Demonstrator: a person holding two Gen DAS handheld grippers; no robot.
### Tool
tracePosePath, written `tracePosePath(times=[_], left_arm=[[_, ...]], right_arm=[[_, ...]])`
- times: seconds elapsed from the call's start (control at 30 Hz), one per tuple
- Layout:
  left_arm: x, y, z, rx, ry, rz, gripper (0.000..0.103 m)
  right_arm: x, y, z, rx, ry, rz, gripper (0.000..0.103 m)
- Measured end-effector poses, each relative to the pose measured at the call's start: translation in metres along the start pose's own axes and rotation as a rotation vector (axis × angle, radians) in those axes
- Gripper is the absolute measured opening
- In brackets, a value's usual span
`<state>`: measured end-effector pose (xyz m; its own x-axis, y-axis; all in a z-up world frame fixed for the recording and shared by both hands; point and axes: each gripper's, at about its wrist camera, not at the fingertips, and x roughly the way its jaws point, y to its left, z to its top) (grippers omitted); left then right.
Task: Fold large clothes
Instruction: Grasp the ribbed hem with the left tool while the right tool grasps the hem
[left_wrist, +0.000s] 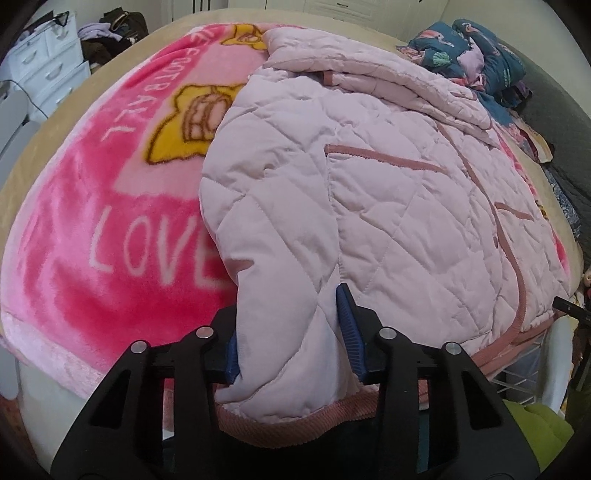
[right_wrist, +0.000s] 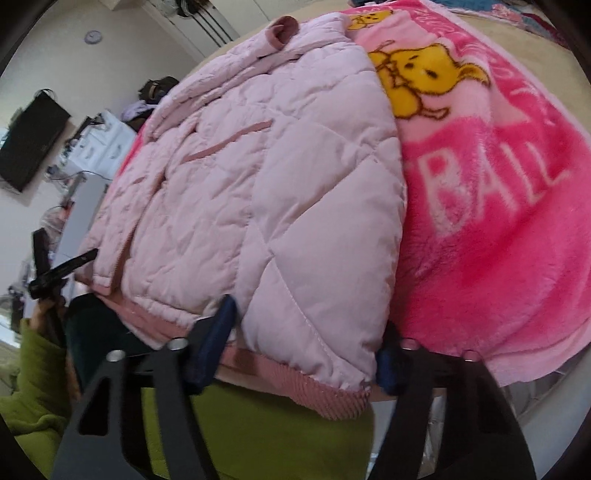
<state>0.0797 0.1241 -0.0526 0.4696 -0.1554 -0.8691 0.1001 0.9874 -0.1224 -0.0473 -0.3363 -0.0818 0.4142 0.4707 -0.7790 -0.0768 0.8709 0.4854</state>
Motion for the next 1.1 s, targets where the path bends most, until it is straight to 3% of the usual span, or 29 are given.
tracePosePath(times=[0.13, 0.23, 0.6, 1.1], left_arm=[[-0.011, -0.010, -0.002, 0.033, -0.058, 0.019, 0.024], [-0.017, -0.013, 0.001, 0.029, -0.090, 0.011, 0.018], [-0.053, -0.031, 0.028, 0.044, -0.196, -0.034, 0.014], [-0.088, -0.049, 0.079, 0.037, -0.325, -0.063, 0.014]], right_arm=[[-0.014, 0.013, 0.007, -0.056, -0.061, 0.035, 0.024], [-0.031, 0.024, 0.018, -0.091, -0.139, 0.082, 0.019], [-0.066, 0.042, 0.061, -0.140, -0.324, 0.116, 0.017], [-0.077, 0.047, 0.113, -0.101, -0.440, 0.128, 0.016]])
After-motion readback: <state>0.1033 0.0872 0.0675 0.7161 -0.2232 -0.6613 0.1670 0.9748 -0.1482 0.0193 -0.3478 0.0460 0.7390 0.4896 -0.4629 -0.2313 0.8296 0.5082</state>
